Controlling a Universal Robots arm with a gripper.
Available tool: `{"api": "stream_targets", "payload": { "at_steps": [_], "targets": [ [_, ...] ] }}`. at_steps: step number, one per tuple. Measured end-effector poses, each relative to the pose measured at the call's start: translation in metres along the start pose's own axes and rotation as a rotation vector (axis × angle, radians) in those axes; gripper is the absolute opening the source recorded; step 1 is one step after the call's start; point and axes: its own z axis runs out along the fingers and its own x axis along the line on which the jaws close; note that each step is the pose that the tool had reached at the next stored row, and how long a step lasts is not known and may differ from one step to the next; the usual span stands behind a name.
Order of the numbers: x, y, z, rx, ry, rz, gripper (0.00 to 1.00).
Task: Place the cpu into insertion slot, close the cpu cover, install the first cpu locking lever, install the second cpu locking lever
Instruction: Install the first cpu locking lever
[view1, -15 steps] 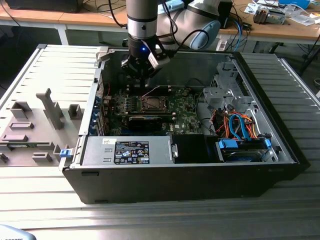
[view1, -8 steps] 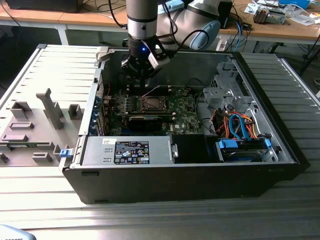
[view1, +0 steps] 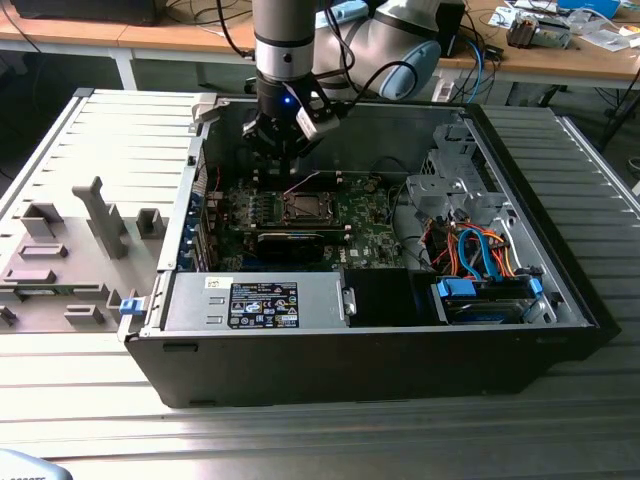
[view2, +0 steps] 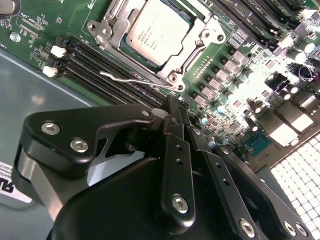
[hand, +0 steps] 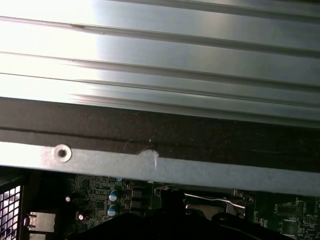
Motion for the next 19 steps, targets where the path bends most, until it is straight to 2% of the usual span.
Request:
{"api": "stream_targets", "payload": {
  "at_steps": [13, 19],
  "targets": [
    [-0.0001, 0.0000, 0.0070, 0.0000, 0.0001, 0.000, 0.11],
    [-0.0037, 0.0005, 0.0108, 0.0001, 0.0001, 0.000, 0.11]
  ]
}}
